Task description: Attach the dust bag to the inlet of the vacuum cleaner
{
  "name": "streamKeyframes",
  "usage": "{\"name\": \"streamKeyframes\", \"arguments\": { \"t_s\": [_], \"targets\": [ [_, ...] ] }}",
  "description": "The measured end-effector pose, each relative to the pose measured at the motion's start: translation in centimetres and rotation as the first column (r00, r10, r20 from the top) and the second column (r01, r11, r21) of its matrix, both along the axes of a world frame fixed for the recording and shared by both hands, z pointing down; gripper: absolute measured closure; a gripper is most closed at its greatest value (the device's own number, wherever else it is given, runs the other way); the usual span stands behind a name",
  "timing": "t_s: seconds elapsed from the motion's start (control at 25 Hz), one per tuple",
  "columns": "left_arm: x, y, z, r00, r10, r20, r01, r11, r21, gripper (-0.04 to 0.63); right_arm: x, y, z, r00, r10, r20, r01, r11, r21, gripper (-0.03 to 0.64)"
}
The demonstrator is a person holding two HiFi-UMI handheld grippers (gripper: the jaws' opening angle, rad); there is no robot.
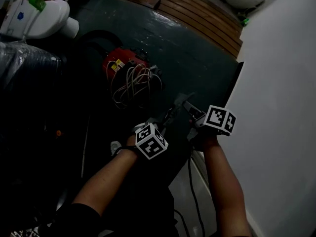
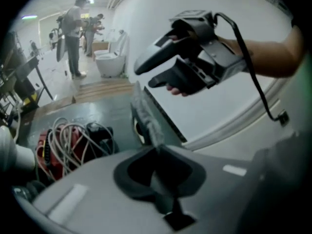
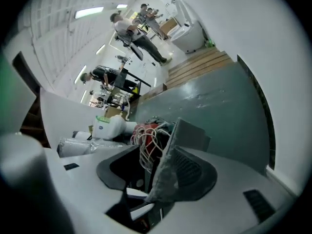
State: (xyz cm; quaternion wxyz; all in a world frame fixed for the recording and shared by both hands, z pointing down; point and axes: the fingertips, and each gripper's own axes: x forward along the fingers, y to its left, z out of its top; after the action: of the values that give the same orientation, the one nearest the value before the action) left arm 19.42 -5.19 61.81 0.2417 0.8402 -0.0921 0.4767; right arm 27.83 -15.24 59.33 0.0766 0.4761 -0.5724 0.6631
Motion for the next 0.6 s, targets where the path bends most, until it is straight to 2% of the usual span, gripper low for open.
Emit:
{"name": "streamKeyframes", "arguments": {
  "t_s": [0.16,0.32,0.48,0.56,0.6],
  "targets": [
    [1.1,-0.7,3.5,0.998,0.040,0.054,-0.045,0.994,0.098,0.572,1.0,0.0,6.1,0.992,-0.022,-0.128,0.002,0.988,-0.156,0.407],
    [2.3,-1.8,6.8,0.993,0.071,0.090,-0.087,0.979,0.184,0.572,2.7,0.2,10.9,0.975,-0.007,-0.220,-0.057,0.958,-0.282,0.410],
    [3.1,-2.2,8.6,0.982,0.159,0.105,-0.183,0.939,0.292,0.572,4.8,0.2,14.5,0.963,0.138,-0.231,-0.220,0.898,-0.380,0.408],
    [3.3,-2.3,9.0,0.982,0.163,0.091,-0.184,0.932,0.313,0.572,5.4,0.0,16.0,0.958,0.175,-0.226,-0.255,0.879,-0.403,0.413],
    [3.3,-2.3,9.1,0.985,0.153,0.080,-0.171,0.934,0.313,0.572,5.6,0.0,16.5,0.958,0.169,-0.231,-0.253,0.878,-0.407,0.481]
  ]
}}
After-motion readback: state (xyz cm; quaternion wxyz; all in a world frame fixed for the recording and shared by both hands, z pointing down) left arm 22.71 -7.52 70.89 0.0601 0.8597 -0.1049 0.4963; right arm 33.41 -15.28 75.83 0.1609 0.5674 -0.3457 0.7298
